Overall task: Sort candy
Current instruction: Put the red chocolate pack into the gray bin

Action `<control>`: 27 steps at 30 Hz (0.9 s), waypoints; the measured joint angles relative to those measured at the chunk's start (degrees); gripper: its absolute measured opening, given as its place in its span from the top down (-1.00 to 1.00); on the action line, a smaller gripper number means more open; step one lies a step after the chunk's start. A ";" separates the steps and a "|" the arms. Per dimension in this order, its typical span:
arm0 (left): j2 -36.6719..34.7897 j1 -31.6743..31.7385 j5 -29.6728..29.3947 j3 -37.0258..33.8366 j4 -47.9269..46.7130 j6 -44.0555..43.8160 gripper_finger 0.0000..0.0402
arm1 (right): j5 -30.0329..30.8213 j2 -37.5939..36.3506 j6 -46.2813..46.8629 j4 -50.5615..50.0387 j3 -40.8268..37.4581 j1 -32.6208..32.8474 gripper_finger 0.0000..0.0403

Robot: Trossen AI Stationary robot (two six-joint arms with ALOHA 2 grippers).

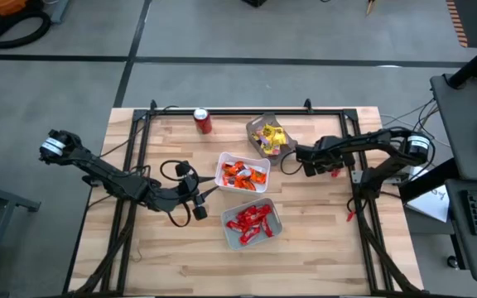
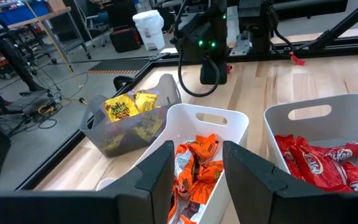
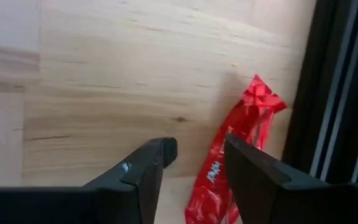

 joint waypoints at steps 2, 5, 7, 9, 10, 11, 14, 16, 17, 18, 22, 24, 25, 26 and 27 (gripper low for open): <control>0.00 0.00 0.00 -0.09 -0.06 -0.10 0.40 | -0.02 0.06 -0.35 0.40 -0.02 0.09 0.25; 0.00 0.00 0.00 -0.11 -0.03 -0.68 0.40 | -0.76 -0.53 -2.57 0.80 0.23 0.10 0.38; 0.00 0.00 0.00 -0.22 -0.01 -0.96 0.40 | -1.32 -1.21 -4.65 1.17 0.76 0.82 0.50; 0.00 0.00 0.00 -0.35 -0.06 -1.03 0.40 | -2.08 -2.19 -6.53 2.83 2.16 2.19 0.62; 0.00 0.00 0.00 -0.37 -0.07 -1.03 0.40 | -3.05 -2.70 -7.03 3.47 2.89 3.07 0.67; 0.00 0.00 0.02 -0.37 0.02 -1.03 0.40 | -3.92 -3.14 -8.01 3.72 3.60 4.02 0.72; 0.00 0.00 0.02 -0.39 0.04 -1.03 0.40 | -4.91 -4.10 -8.23 4.83 5.96 7.33 0.82; 0.00 0.02 0.02 -0.39 0.15 -1.03 0.40 | -4.92 -4.87 -6.98 4.72 7.83 9.46 0.83; 0.00 0.00 0.00 -0.39 0.17 -1.03 0.40 | -4.73 -5.16 -6.42 3.57 8.57 10.24 0.83; 0.00 0.02 0.00 -0.39 0.17 -1.03 0.40 | -4.25 -5.40 -5.50 1.99 9.21 10.81 0.82; 0.00 0.00 0.01 -0.39 0.19 -1.03 0.40 | -1.23 -5.83 -1.24 -7.95 11.58 10.60 0.72; 0.00 0.01 0.00 -0.39 0.21 -1.03 0.40 | 0.06 -5.84 1.69 -13.57 11.73 10.03 0.63; 0.00 0.00 0.00 -0.39 0.23 -0.96 0.40 | 0.29 -5.81 3.25 -15.76 11.60 9.79 0.59; 0.00 0.00 0.01 -0.39 0.23 -0.74 0.40 | 0.45 -5.81 4.85 -17.52 11.39 9.65 0.54; 0.00 0.00 0.00 -0.39 0.23 -0.67 0.40 | 0.52 -5.82 6.31 -18.82 11.16 9.55 0.48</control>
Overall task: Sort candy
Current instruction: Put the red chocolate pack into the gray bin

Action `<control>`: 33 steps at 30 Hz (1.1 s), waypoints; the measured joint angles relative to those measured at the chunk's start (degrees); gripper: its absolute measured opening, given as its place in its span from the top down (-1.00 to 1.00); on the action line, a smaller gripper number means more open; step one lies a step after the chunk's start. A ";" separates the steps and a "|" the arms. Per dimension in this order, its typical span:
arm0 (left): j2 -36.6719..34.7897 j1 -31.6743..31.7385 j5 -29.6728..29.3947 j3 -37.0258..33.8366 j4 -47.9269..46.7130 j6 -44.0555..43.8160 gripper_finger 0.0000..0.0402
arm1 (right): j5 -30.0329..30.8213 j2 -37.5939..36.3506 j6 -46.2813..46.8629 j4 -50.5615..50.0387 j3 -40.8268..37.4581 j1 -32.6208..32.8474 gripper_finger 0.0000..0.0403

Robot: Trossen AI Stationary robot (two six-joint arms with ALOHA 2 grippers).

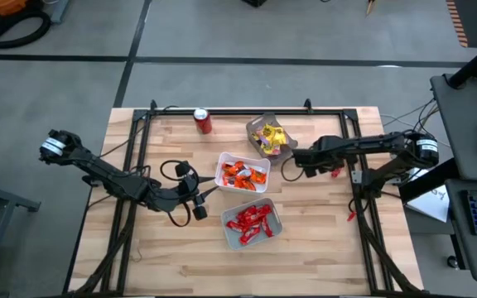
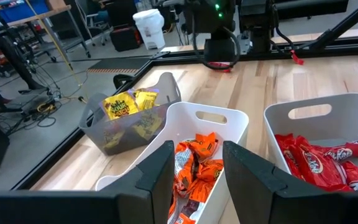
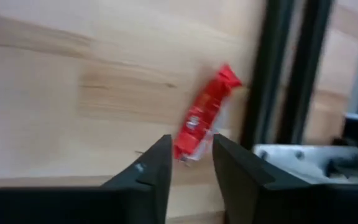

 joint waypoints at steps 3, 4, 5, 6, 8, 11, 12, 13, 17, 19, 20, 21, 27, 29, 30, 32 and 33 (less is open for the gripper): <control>0.00 0.02 0.00 0.00 0.00 0.20 0.40 | 0.24 -0.01 2.67 -1.79 -1.26 -0.32 0.34; 0.00 0.02 0.00 0.00 0.00 0.62 0.40 | 0.26 0.01 3.09 -1.21 -1.71 -0.60 0.30; 0.00 0.02 0.00 0.00 0.00 1.10 0.40 | 0.21 0.01 3.50 -0.60 -2.24 -0.91 0.26; 0.00 0.02 0.00 0.00 0.00 1.50 0.40 | 0.24 0.01 3.75 -0.28 -2.86 -1.20 0.22; 0.00 0.02 0.00 0.00 0.02 2.39 0.40 | 0.09 0.26 4.14 0.10 -4.25 -1.85 0.18; 0.00 0.02 0.00 0.00 0.00 3.33 0.40 | -0.57 0.57 4.56 0.70 -6.22 -3.15 0.16; 0.00 0.02 0.00 0.00 -0.02 3.48 0.40 | -0.68 0.68 4.55 1.45 -6.75 -3.44 0.16; 0.00 0.02 0.00 0.00 -0.04 3.84 0.40 | -0.69 0.73 4.43 2.59 -7.32 -3.70 0.16; 0.00 0.02 -0.02 0.00 0.02 5.29 0.40 | -0.77 0.73 2.96 8.10 -9.85 -5.23 0.16; 0.00 0.02 -0.01 0.05 0.10 5.73 0.40 | -0.75 0.73 1.95 10.90 -11.40 -6.02 0.16; 0.01 0.02 -0.01 0.11 0.09 5.80 0.40 | -0.77 0.73 1.51 12.44 -12.20 -6.37 0.16; 0.00 0.02 -0.02 0.13 0.18 5.85 0.40 | -0.75 0.73 0.99 13.48 -12.86 -6.68 0.16; 0.02 0.06 -0.02 0.13 0.26 3.46 0.40 | 0.00 0.64 -2.58 15.77 -14.47 -7.10 0.31; 0.02 0.04 -0.02 0.09 0.20 2.17 0.40 | 0.12 0.64 -4.04 15.82 -14.44 -6.76 0.45; 0.00 0.05 -0.02 0.07 0.20 1.52 0.40 | 0.21 0.64 -4.60 15.88 -14.39 -6.65 0.52; 0.01 0.01 -0.02 0.07 0.18 0.56 0.40 | 0.24 0.64 -5.96 15.93 -14.29 -6.60 0.69; 0.01 0.01 -0.02 0.07 0.17 0.13 0.40 | 0.24 0.64 -7.02 15.93 -14.25 -6.62 0.77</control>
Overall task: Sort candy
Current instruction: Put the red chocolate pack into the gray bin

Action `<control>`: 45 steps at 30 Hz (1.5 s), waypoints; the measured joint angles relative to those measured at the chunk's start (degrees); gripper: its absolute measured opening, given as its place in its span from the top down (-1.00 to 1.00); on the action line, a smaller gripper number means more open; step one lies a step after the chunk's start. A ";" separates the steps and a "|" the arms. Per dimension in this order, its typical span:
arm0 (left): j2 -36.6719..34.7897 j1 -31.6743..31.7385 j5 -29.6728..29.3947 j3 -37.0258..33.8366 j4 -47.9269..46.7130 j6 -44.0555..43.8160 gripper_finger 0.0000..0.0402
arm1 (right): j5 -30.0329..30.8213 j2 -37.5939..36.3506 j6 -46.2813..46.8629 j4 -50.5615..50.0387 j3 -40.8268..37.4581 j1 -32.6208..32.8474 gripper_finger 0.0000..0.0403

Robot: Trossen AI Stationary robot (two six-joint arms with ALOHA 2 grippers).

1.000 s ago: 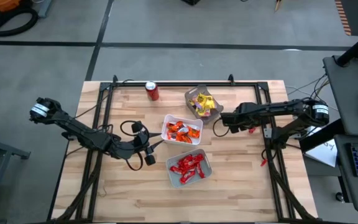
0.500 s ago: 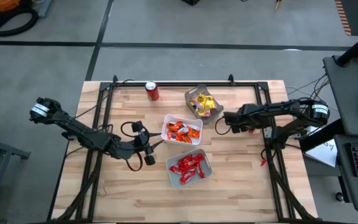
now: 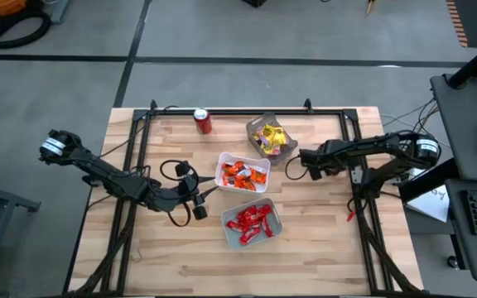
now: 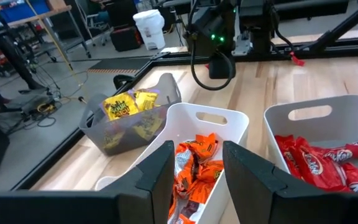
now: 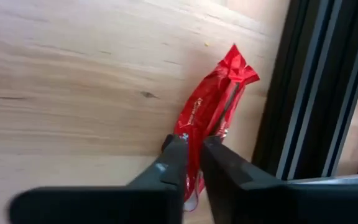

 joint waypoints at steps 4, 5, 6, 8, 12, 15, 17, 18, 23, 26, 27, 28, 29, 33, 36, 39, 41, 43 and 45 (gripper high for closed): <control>-0.01 0.01 0.00 0.00 0.02 -0.70 0.40 | -0.07 -0.32 -3.50 0.12 0.29 0.01 0.93; 0.02 0.01 0.00 -0.02 0.00 -0.87 0.40 | -0.28 -0.57 -4.48 0.20 0.51 0.22 0.94; 0.02 0.01 0.00 -0.02 0.00 -1.20 0.40 | -0.44 -0.91 -5.03 0.37 0.75 0.65 0.95; -0.01 0.01 0.00 -0.02 0.00 -1.70 0.40 | -0.86 -1.93 -6.06 0.58 1.52 2.19 0.95; 0.01 0.01 0.00 -0.02 0.02 -3.41 0.40 | -1.24 -5.22 -6.67 0.84 4.00 7.50 0.96; 0.01 0.01 0.00 -0.04 0.17 -5.27 0.40 | -1.07 -8.23 -7.24 2.52 6.05 12.81 0.96; 0.02 0.01 0.00 -0.04 0.24 -6.76 0.40 | -0.93 -10.14 -7.76 5.97 6.84 16.70 0.96; 0.01 0.01 0.00 -0.07 0.26 -7.36 0.40 | -0.88 -11.06 -8.58 8.26 7.04 18.57 0.96; 0.01 0.01 0.01 -0.07 0.37 -10.90 0.40 | 2.46 -13.81 -6.07 16.14 7.21 24.87 0.96; -0.01 0.00 0.00 -0.07 0.37 -12.15 0.40 | 5.43 -13.80 -3.15 15.22 7.19 25.02 0.96; 0.02 0.01 0.02 -0.07 0.39 -12.38 0.40 | 6.67 -13.54 -2.66 14.35 7.19 24.82 0.96; 0.01 0.01 0.02 -0.07 0.42 -12.67 0.40 | 7.44 -13.34 -2.33 13.01 7.19 24.33 0.96; 0.02 0.01 0.01 -0.07 0.42 -12.90 0.40 | 7.64 -13.07 -1.93 11.32 7.17 23.60 0.96; 0.01 -0.04 0.02 -0.07 0.39 -13.80 0.40 | 9.49 -11.46 2.17 3.06 7.12 20.33 0.95; 0.00 -0.06 0.02 -0.07 0.37 -13.80 0.40 | 9.93 -9.77 4.67 -1.98 6.65 18.13 0.90; 0.02 -0.06 0.02 -0.07 0.37 -13.81 0.40 | 9.24 -8.50 5.48 -2.93 5.87 16.24 0.77; 0.01 -0.06 0.02 -0.07 0.37 -13.80 0.40 | 7.89 -7.61 5.48 -2.89 5.39 14.91 0.64; 0.00 -0.06 0.02 -0.07 0.37 -13.71 0.40 | 7.15 -6.71 5.09 -2.73 5.09 13.80 0.50; -0.01 -0.06 0.02 -0.07 0.37 -13.47 0.40 | 6.98 -5.76 4.65 -2.06 4.85 12.85 0.35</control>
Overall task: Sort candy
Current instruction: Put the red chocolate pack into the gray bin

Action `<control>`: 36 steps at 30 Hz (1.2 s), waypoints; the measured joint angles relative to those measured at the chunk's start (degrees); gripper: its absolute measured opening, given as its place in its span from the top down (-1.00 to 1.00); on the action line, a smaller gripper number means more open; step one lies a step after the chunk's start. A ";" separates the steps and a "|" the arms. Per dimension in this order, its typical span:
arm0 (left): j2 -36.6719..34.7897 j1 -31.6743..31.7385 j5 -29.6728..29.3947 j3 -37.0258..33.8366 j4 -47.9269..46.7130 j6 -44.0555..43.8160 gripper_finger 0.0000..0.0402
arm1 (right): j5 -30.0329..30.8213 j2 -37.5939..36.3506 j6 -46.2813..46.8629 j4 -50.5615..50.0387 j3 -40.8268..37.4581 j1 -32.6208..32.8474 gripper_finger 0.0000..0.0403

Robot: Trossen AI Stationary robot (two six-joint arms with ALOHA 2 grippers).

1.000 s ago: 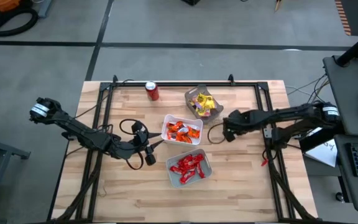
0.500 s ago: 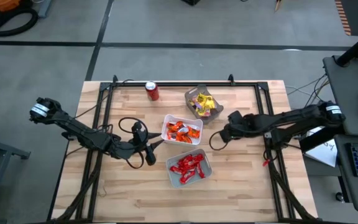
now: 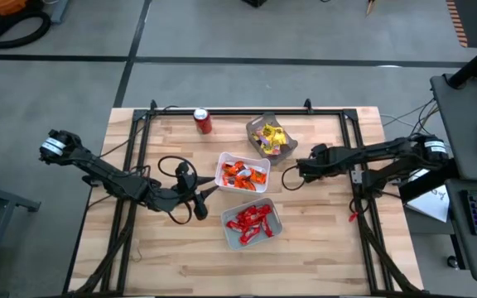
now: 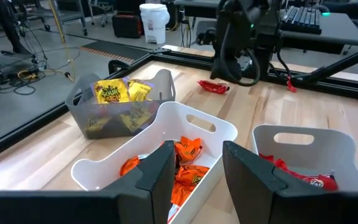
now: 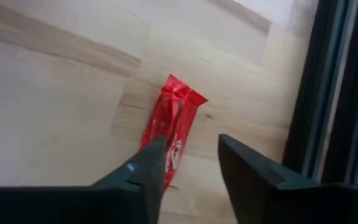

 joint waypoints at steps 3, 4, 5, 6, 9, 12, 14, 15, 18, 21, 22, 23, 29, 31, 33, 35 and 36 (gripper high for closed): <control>0.02 0.00 0.00 0.00 -0.02 0.31 0.40 | -1.62 1.34 -0.85 2.20 -0.40 -1.24 0.17; 0.00 0.00 0.00 0.00 -0.02 0.31 0.40 | -2.34 1.81 -1.32 2.97 -0.55 -1.54 0.12; 0.02 0.00 0.00 0.00 -0.02 0.31 0.40 | -2.99 2.31 -1.63 3.65 -0.70 -1.89 0.09; 0.00 0.00 0.00 0.00 -0.02 0.31 0.40 | -3.36 2.94 -1.81 4.19 -0.87 -2.15 0.06; 0.02 0.00 0.00 -0.11 -0.05 0.33 0.40 | -3.49 4.93 -2.07 5.23 -1.27 -2.97 0.03; 0.02 0.00 0.00 -0.22 -0.17 0.33 0.40 | -3.47 6.87 -3.18 6.20 -1.56 -3.41 0.05; 0.02 0.00 0.00 -0.25 -0.22 0.33 0.40 | -3.47 7.90 -4.63 8.08 -1.75 -3.37 0.07; 0.01 0.00 0.00 -0.29 -0.30 0.33 0.40 | -3.47 8.33 -5.06 8.92 -1.83 -3.37 0.09; 0.02 0.00 0.00 -0.33 -0.48 0.33 0.40 | -4.33 9.42 -6.45 11.18 -2.01 -3.35 0.20; 0.02 0.00 0.00 -0.33 -0.48 0.35 0.40 | -4.30 9.76 -6.76 11.54 -1.99 -3.32 0.40; 0.02 0.00 0.00 -0.33 -0.46 0.33 0.40 | -4.26 9.74 -6.76 11.48 -1.99 -3.32 0.49; 0.02 0.00 0.00 -0.33 -0.46 0.33 0.40 | -4.13 9.74 -6.77 11.43 -2.01 -3.32 0.57; 0.01 0.00 0.00 -0.33 -0.42 0.33 0.40 | -3.97 8.98 -8.65 11.25 -2.07 -3.37 0.91; 0.02 0.00 0.00 -0.33 -0.42 0.49 0.40 | -4.43 7.95 -9.51 10.01 -1.59 -3.37 0.91; -0.04 -0.37 -0.02 -0.33 -0.43 1.42 0.40 | -4.83 5.91 -10.09 7.01 -0.55 -2.60 0.93; -0.49 -1.29 -0.02 -0.33 -0.57 3.46 0.40 | -4.47 2.33 -10.86 6.00 0.54 -0.86 0.93; -0.88 -2.02 0.00 -0.33 -0.55 4.85 0.40 | -4.25 0.37 -11.41 6.48 1.06 0.35 0.93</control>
